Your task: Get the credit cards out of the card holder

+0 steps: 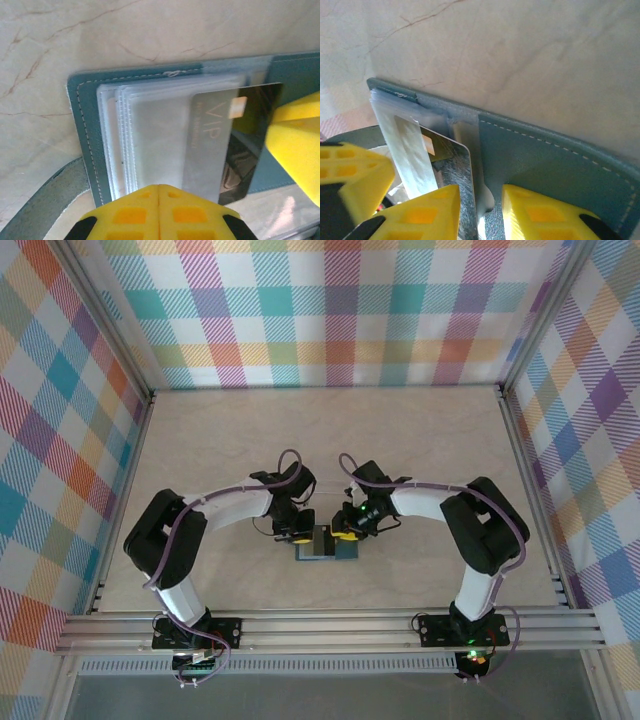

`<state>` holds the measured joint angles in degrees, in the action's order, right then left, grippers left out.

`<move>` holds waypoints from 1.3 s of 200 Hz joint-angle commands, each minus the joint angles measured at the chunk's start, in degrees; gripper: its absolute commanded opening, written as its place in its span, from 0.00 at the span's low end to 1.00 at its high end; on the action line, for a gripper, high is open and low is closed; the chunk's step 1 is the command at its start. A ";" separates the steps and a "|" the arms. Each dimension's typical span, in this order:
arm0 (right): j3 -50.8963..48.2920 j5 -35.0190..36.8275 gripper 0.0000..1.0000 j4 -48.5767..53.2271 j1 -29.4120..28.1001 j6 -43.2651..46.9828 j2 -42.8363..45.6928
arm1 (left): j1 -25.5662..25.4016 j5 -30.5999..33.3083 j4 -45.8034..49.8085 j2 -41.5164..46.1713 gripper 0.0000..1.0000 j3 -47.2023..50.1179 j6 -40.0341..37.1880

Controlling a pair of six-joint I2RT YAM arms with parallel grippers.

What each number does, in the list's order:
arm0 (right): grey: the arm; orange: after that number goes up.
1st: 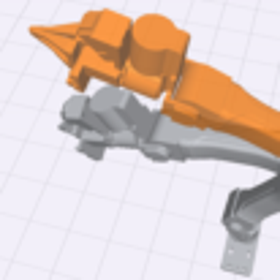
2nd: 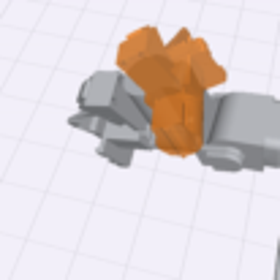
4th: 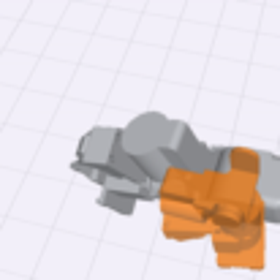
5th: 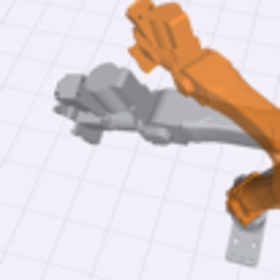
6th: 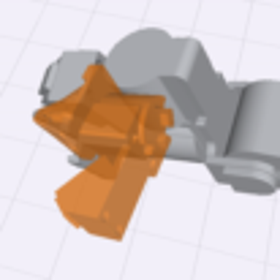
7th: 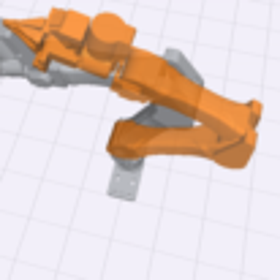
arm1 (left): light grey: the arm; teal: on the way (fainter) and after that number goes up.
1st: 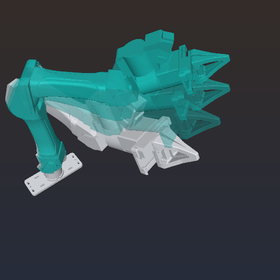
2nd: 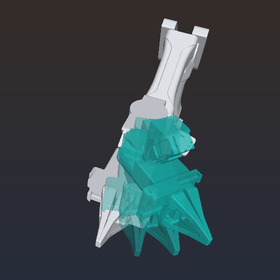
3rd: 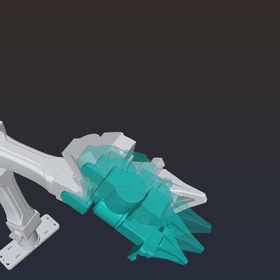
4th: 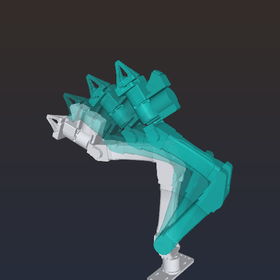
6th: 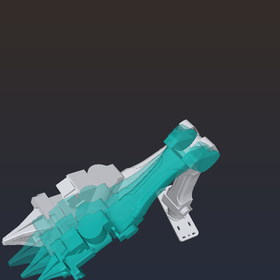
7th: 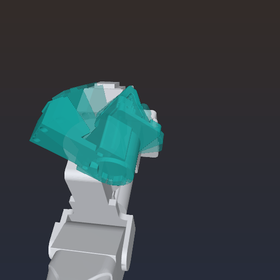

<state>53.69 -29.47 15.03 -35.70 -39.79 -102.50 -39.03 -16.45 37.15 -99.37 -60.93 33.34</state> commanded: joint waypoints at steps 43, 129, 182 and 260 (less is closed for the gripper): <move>-1.75 -8.26 0.26 -6.06 0.63 -0.15 -1.95 | -0.65 2.60 4.28 -3.44 0.06 0.55 -2.87; -3.22 -10.40 0.25 -9.65 0.63 -1.44 -3.84 | -0.79 1.99 3.12 -4.40 0.06 1.14 -2.58; -5.15 -10.95 0.17 -13.77 0.75 -3.54 -2.42 | -0.77 1.86 2.84 -4.10 0.05 1.82 -2.35; -2.65 0.11 0.04 2.54 1.25 2.72 3.57 | -0.79 2.15 2.60 -1.41 0.06 1.76 -1.62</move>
<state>49.32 -35.35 7.68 -34.79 -41.04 -101.25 -39.09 -16.38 37.76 -100.38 -60.99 31.68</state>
